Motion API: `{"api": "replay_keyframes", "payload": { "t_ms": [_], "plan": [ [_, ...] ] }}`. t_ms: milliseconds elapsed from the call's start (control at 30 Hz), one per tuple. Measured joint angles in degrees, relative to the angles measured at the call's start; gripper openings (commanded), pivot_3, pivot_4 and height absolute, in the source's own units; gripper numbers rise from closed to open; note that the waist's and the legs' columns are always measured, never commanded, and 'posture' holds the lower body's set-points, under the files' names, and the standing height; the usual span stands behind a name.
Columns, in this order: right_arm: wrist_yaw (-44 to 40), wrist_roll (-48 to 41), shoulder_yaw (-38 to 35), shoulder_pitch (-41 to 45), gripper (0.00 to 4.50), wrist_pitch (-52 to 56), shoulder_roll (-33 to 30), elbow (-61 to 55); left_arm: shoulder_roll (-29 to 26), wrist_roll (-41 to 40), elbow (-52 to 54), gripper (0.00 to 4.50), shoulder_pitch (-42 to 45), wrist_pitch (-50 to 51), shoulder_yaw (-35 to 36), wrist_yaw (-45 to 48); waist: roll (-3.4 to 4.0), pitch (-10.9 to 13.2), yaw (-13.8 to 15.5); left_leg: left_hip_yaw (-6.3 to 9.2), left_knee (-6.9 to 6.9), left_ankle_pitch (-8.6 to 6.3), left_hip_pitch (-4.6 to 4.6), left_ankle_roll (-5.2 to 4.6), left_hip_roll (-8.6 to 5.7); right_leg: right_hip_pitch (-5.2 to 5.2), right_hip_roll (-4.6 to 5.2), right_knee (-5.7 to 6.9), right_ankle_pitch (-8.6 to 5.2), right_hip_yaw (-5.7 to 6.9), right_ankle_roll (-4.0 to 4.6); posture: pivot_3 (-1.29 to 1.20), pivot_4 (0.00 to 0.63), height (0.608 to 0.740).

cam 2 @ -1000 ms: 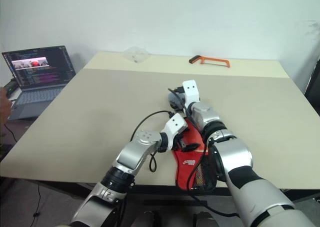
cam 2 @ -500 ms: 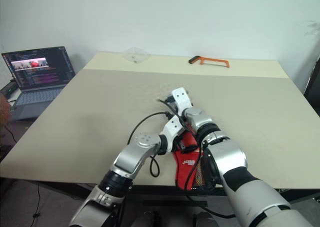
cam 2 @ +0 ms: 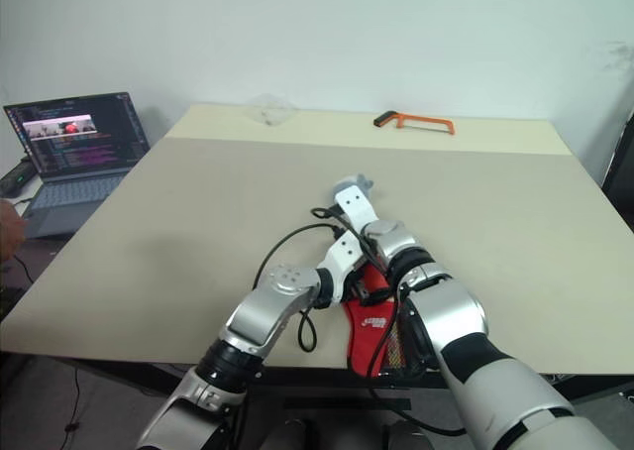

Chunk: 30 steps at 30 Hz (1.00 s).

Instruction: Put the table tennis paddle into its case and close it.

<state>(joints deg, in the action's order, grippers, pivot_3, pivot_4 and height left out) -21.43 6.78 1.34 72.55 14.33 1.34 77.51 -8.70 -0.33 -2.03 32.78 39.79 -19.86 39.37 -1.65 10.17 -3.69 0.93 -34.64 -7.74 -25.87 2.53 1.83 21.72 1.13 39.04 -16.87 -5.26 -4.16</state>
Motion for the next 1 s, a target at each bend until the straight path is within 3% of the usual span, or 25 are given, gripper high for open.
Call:
{"api": "replay_keyframes", "payload": {
  "t_ms": [100, 333, 533, 1000],
  "plan": [
    [0.0, 0.2, 0.0, 0.0, 0.02, -0.2, 0.2, -0.1, 0.0, 0.0, 0.0, 4.5, 0.0, 0.0, 0.0, 0.0, 0.0, 0.0, 0.0, 0.0, 0.01, 0.0, 0.0, 0.0, 0.0, 0.0, 0.0, -0.01, 0.0, 0.0, 0.0, 0.0, 0.15, 0.74],
    [1.5, 0.0, -1.0, 0.0, 0.02, -0.4, 0.1, -0.1, 0.1, 0.0, 0.0, 4.5, 0.0, 0.0, -0.7, 0.0, 0.01, 0.0, 0.1, 0.02, 0.0, 0.0, 0.03, 0.0, -0.01, -0.04, 0.01, -0.01, 0.0, 0.01, 0.0, 0.0, 0.15, 0.74],
    [3.2, -1.1, -2.6, 0.8, 0.02, -0.9, -5.1, -0.1, 0.1, -0.1, 0.0, 4.5, 0.1, -0.2, -1.3, 0.3, 0.01, 0.0, 0.3, 0.0, 0.0, 0.0, 0.03, 0.0, -0.03, -0.04, 0.02, -0.07, -0.01, -0.03, 0.01, 0.0, 0.15, 0.74],
    [3.3, -0.9, -2.2, 0.5, 0.02, -0.9, -10.5, -0.1, 0.8, -0.6, -2.5, 4.5, 1.7, -1.8, -2.7, 1.8, 0.01, 0.0, 0.6, 0.0, 0.03, 0.0, 0.01, 0.0, -0.06, -0.03, 0.04, -0.08, -0.02, -0.03, 0.02, 0.0, 0.15, 0.74]
  ]
}}
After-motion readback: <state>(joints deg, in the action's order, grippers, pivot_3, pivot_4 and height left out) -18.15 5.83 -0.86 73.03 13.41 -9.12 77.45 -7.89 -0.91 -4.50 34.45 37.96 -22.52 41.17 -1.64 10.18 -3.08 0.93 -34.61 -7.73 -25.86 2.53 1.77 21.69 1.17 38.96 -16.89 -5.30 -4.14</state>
